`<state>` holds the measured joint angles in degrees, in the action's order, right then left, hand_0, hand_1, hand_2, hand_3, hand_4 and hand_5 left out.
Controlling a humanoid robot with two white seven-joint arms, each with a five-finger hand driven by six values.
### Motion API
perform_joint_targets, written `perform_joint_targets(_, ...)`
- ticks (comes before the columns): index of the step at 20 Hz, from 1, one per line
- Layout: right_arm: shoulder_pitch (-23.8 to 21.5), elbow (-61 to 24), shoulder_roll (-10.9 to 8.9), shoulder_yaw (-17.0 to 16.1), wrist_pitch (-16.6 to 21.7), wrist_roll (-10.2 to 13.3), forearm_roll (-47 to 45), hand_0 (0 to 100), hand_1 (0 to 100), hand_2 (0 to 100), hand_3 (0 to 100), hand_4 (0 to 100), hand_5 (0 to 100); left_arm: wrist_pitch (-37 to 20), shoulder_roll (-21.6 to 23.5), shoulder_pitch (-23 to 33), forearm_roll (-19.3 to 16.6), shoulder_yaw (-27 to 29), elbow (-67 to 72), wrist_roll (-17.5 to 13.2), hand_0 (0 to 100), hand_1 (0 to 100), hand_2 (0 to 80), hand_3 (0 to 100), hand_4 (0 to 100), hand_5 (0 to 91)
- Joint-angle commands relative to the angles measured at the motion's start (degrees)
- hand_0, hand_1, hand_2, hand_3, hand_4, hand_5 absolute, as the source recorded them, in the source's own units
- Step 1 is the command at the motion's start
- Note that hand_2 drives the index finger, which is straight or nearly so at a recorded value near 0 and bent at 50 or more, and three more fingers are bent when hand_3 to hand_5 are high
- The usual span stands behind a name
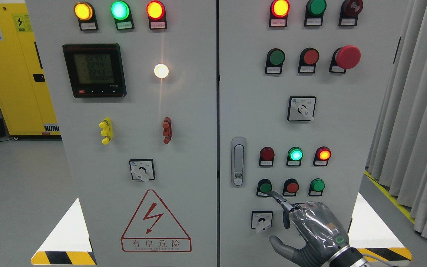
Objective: Press green start button
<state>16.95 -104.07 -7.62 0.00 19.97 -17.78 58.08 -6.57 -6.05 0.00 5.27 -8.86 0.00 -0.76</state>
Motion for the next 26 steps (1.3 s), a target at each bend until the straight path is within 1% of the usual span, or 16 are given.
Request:
perform_joint_targets(1, 1.1, 2.2, 0.59, 1.4, 0.0, -0.1, 0.0, 42, 62, 0, 72, 80, 75, 0.0, 0.0, -1.5, 0.0, 0.0, -1.6, 0.0, 12, 56, 0.0, 0, 0, 0.0)
perform_joint_targets(7, 1.5, 2.6, 0.68, 1.4, -0.7, -0.8, 0.1, 42, 62, 0, 72, 80, 75, 0.0, 0.0, -1.5, 0.0, 0.0, -1.6, 0.0, 12, 56, 0.0, 0, 0, 0.0)
perform_joint_targets(18, 2.5, 4.2, 0.68, 1.3, -0.9, -0.7, 0.0, 45, 61, 0, 71, 80, 75, 0.1, 0.0, -1.5, 0.0, 0.0, -1.6, 0.0, 12, 56, 0.0, 0, 0, 0.0)
perform_joint_targets(22, 2.0, 3.4, 0.86, 0.5, -0.8, -0.2, -0.8, 46, 61, 0, 71, 80, 75, 0.0, 0.0, -1.4, 0.0, 0.0, -1.6, 0.0, 12, 56, 0.0, 0, 0, 0.0)
perform_joint_targets(24, 1.0, 1.7, 1.38, 0.4, -0.8, 0.0, -2.9, 47, 61, 0, 71, 80, 75, 0.0, 0.0, -1.5, 0.0, 0.0, -1.6, 0.0, 12, 56, 0.0, 0, 0, 0.0)
perform_joint_targets(25, 0.1, 0.9, 1.47, 0.4, -0.8, 0.0, -6.3, 48, 61, 0, 71, 80, 75, 0.0, 0.0, -1.5, 0.0, 0.0, -1.6, 0.0, 12, 56, 0.0, 0, 0, 0.0)
perform_joint_targets(26, -1.1, 0.1, 1.39, 0.4, -0.8, -0.1, -11.2, 50, 60, 0, 70, 79, 73, 0.0, 0.0, -1.5, 0.0, 0.0, -1.6, 0.0, 12, 56, 0.0, 0, 0, 0.0)
